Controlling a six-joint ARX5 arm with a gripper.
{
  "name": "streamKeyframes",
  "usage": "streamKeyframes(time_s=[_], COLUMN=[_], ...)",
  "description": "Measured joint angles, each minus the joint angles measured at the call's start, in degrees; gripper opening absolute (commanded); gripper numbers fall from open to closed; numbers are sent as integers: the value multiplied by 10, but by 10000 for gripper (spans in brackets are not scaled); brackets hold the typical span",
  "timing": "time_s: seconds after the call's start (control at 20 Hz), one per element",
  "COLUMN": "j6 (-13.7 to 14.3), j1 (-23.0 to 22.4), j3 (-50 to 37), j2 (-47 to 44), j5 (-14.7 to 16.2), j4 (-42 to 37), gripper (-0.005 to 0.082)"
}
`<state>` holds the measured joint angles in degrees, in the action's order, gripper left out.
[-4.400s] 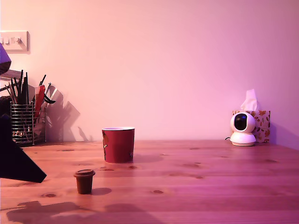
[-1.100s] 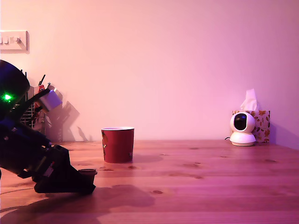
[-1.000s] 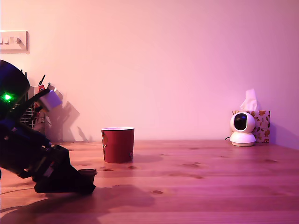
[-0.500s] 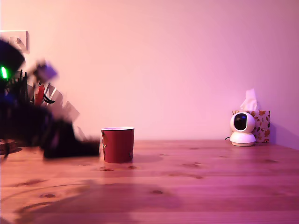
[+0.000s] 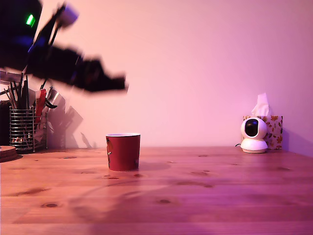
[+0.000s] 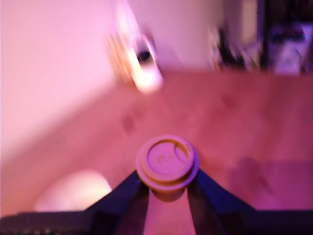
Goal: Pick up the coffee capsules on the table and drop them inside the coffee cup
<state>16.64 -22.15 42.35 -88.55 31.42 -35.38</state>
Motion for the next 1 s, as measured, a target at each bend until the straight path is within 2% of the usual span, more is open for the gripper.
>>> streamKeyframes(time_s=[0.1,0.2,0.25,0.3,0.5,0.85,1.0], j6=[0,-19,-19,-33,-60,-61,-61], j1=[0,0,0,0,-6,-37,-45], j3=[24,39,46,57,108,223,269], j2=[0,-1,-2,-9,-59,-125,-152], j5=[0,0,0,0,0,-1,-13], j4=[0,3,12,23,81,212,268], gripper=[140,140,140,140,140,140,140])
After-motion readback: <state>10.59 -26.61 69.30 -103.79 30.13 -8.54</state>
